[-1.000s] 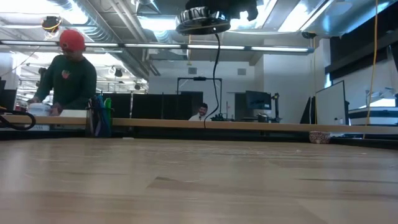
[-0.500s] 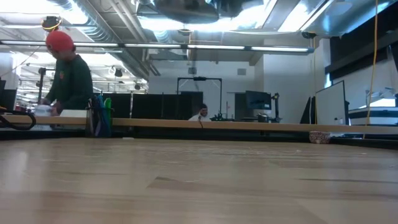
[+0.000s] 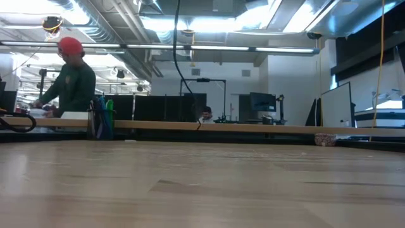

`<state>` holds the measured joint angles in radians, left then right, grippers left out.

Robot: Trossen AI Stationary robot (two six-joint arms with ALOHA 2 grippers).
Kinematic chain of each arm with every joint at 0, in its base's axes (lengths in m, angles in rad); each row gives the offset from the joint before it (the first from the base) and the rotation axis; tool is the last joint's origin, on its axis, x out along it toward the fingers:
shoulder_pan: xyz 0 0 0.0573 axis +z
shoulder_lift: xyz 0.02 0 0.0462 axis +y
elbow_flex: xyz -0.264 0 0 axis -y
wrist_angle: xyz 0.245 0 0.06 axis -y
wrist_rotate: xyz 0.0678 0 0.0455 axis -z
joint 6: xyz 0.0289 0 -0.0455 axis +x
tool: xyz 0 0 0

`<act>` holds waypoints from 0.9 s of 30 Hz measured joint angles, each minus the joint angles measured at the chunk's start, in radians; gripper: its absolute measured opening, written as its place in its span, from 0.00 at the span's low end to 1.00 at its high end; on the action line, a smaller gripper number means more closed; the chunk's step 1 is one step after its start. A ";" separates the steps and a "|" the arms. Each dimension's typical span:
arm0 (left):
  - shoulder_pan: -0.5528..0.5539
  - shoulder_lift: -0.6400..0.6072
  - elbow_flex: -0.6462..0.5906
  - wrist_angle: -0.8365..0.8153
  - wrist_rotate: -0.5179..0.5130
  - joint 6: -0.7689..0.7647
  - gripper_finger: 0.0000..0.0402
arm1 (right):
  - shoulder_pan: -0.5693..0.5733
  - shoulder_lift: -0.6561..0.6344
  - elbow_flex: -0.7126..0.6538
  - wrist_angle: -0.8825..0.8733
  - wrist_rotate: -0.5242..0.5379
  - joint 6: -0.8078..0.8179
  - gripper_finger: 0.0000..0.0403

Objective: Screw lightbulb
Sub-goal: Insert the lightbulb on the lamp

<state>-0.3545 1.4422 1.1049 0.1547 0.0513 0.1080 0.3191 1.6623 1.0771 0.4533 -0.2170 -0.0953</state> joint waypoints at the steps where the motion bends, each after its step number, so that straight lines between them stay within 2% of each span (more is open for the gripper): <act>1: 0.006 0.000 0.000 0.000 0.005 -0.002 0.36 | 0.000 0.000 0.000 -0.002 0.005 0.000 0.45; 4: 0.022 0.001 -0.003 -0.001 0.005 -0.026 0.39 | 0.000 0.000 0.000 -0.018 0.044 -0.003 0.45; 8: 0.035 -0.011 -0.008 -0.025 -0.006 -0.047 0.56 | 0.004 -0.005 0.005 -0.033 0.119 0.004 0.45; 12: 0.032 -0.077 -0.002 -0.121 -0.092 -0.075 0.69 | 0.004 -0.013 0.006 -0.043 0.240 0.013 0.45; 16: -0.001 -0.162 0.011 -0.279 -0.274 -0.160 0.73 | 0.003 -0.033 0.008 -0.078 0.392 0.033 0.45; 18: -0.027 -0.192 0.012 -0.343 -0.382 -0.224 0.73 | 0.003 -0.043 0.007 -0.091 0.510 0.038 0.45; 20: -0.058 -0.199 0.012 -0.381 -0.539 -0.318 0.72 | 0.003 -0.052 0.007 -0.110 0.656 0.050 0.45; 22: -0.092 -0.184 0.012 -0.378 -0.695 -0.361 0.71 | 0.002 -0.052 0.007 -0.108 0.767 0.067 0.45; 24: -0.112 -0.148 0.013 -0.325 -0.827 -0.347 0.70 | 0.000 -0.048 0.007 -0.108 0.834 0.074 0.45; 27: -0.125 -0.083 0.013 -0.206 -0.964 -0.280 0.68 | -0.006 -0.044 0.006 -0.108 0.903 0.093 0.45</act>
<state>-0.4791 1.3595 1.1179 -0.0515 -0.9126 -0.1723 0.3135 1.6184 1.0836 0.3455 0.6855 -0.0026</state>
